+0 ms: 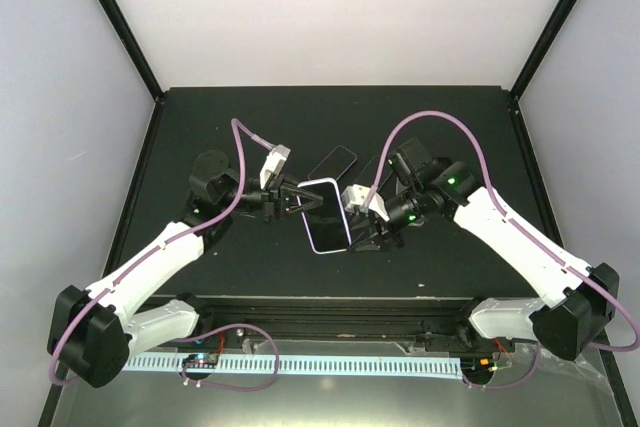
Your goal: Take the phone out of the phone case
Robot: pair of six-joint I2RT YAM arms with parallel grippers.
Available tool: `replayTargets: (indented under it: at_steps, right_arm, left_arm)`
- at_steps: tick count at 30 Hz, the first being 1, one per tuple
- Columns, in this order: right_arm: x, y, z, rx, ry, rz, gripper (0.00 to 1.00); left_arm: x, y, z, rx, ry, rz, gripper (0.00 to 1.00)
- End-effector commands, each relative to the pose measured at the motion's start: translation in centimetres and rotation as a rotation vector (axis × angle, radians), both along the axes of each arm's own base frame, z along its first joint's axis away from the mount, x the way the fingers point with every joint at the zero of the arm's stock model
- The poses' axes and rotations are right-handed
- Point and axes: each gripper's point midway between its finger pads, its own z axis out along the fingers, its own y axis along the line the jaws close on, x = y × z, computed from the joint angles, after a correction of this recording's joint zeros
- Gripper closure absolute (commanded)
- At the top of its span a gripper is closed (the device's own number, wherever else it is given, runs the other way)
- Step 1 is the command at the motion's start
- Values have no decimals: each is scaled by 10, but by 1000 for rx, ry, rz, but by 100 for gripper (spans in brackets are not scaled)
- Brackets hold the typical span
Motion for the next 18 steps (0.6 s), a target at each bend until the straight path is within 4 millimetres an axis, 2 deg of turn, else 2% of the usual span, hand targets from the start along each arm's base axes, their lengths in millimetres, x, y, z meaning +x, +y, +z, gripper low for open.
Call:
replayTargets:
  at_steps: [1,18]
  right_arm:
    - [-2,4,2,7,-52,-2,53]
    - [-10,5,3,24,-147,37,75]
  left_arm:
    - [-11,3,34,-61,-112,-28,98]
    - [-12,1,32,-52,-66,-64,99]
